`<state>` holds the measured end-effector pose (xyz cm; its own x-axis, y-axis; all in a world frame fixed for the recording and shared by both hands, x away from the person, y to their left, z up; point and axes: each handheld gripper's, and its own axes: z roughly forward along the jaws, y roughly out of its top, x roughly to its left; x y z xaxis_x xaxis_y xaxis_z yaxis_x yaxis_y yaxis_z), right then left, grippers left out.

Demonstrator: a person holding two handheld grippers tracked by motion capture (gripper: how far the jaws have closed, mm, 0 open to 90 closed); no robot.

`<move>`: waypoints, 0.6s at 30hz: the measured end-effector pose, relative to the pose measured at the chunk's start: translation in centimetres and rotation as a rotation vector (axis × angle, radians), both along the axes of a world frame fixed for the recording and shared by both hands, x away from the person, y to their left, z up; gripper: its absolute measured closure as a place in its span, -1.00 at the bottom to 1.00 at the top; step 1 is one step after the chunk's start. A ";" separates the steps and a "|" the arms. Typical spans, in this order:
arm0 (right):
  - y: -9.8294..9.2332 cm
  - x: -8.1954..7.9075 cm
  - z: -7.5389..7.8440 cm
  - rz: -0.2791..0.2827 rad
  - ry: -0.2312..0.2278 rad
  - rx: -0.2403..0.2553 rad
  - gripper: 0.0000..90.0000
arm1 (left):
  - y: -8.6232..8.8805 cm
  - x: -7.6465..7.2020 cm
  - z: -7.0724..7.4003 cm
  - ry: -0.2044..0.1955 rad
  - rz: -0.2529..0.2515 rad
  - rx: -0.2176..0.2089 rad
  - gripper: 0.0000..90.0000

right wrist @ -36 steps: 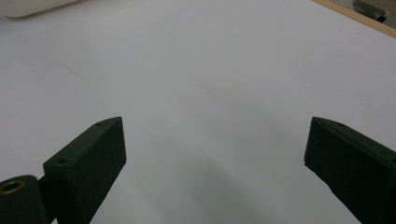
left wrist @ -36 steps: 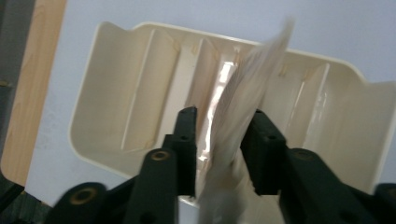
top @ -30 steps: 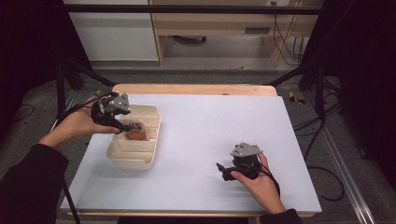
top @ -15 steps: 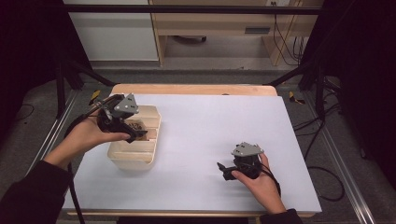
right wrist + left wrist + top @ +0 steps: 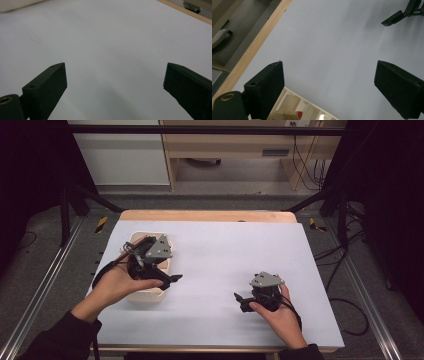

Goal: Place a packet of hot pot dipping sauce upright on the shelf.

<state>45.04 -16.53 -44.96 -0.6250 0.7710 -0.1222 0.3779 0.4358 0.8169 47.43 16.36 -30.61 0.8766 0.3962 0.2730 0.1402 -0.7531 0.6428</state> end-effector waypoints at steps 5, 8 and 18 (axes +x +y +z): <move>-0.4 -0.1 0.1 -0.006 -0.004 0.006 -0.88 | -1.5 -0.6 -1.3 0.002 0.010 0.000 -0.83; -0.7 -0.1 0.3 -0.016 -0.009 0.009 -0.88 | -2.4 -1.1 -2.2 0.000 0.010 -0.006 -0.83; -1.4 -0.4 0.3 -0.028 -0.006 0.010 -0.88 | -4.1 -1.9 -5.2 0.025 0.016 -0.046 -0.83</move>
<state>44.67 -17.89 -44.61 -0.6026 0.7892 -0.1183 0.3851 0.4174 0.8231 45.49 12.27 -35.84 0.8763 0.4219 0.2323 0.1686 -0.7206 0.6725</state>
